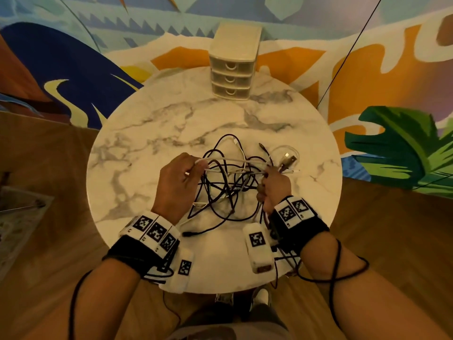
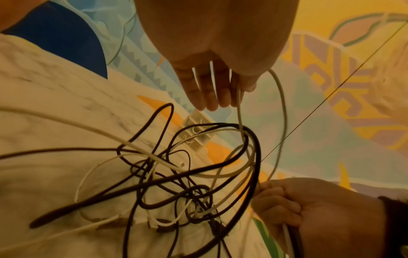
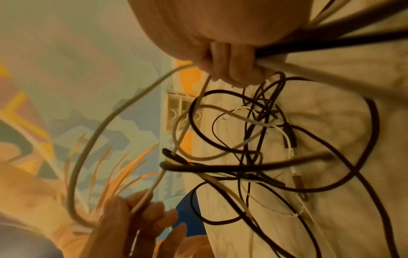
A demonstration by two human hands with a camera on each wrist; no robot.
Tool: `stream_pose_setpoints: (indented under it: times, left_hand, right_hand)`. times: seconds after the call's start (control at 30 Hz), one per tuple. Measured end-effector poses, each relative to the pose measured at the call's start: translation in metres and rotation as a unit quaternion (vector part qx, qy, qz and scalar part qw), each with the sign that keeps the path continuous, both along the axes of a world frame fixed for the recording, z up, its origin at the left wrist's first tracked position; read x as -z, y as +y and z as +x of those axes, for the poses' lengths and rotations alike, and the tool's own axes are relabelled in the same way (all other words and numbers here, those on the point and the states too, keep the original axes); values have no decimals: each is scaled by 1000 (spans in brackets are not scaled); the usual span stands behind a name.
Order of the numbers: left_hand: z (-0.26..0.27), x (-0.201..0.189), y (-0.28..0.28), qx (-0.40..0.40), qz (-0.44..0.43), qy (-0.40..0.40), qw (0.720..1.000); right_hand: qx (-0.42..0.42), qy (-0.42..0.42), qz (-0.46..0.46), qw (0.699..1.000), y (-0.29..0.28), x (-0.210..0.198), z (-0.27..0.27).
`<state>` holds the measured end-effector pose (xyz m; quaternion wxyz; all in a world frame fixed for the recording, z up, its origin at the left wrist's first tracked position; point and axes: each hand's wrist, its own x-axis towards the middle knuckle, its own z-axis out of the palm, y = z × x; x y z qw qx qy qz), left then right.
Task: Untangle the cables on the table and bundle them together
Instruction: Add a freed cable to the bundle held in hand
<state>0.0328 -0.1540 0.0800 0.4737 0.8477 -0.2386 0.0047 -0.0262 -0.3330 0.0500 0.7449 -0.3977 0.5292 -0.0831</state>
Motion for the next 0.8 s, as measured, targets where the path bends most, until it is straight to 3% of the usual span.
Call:
stream_pose_setpoints:
  times: [0.07,0.17,0.27,0.33,0.4,0.47,0.5,0.57,0.63,0.73,0.8]
  left_hand:
    - [2,0,0,-16,-10,23,1000]
    - [5,-7,-7,-30,-36,53,997]
    - [13,-19,-16,3,-4,-8,1000]
    - [18,-29,-22,13,11,-67,998]
    - [23,-42,-28,6,-14,-82,997]
    - [24,-54,-36,19,-27,-55,998]
    - [22,-60,-41,35,12,-46,998]
    - [16,-66,-54,69,170,-52,982]
    - [4,-70,-67,98,259,-85,957]
    - [-13,-72,-80,151,256,-123,947]
    - [-18,-64,-76,175,261,-92,945]
  right_hand:
    - [10,-26,-30,999,-5,-1,-3]
    - [-88,-24,-85,992,-10,1,-10]
    - [-179,46,-238,953,-17,2,-19]
    - [-186,80,-322,925,-24,-4,-26]
    - [-182,76,-353,915,-31,-10,-33]
    - [-153,43,-353,922,-32,-19,-41]
    - [-130,10,-348,928,-29,-25,-43]
    - [-122,-69,-327,935,-20,-40,-42]
    - [-168,-134,-274,937,-8,-54,-36]
    - [-152,-195,-170,954,-4,-68,-26]
    - [-128,-233,-168,949,-11,-74,-26]
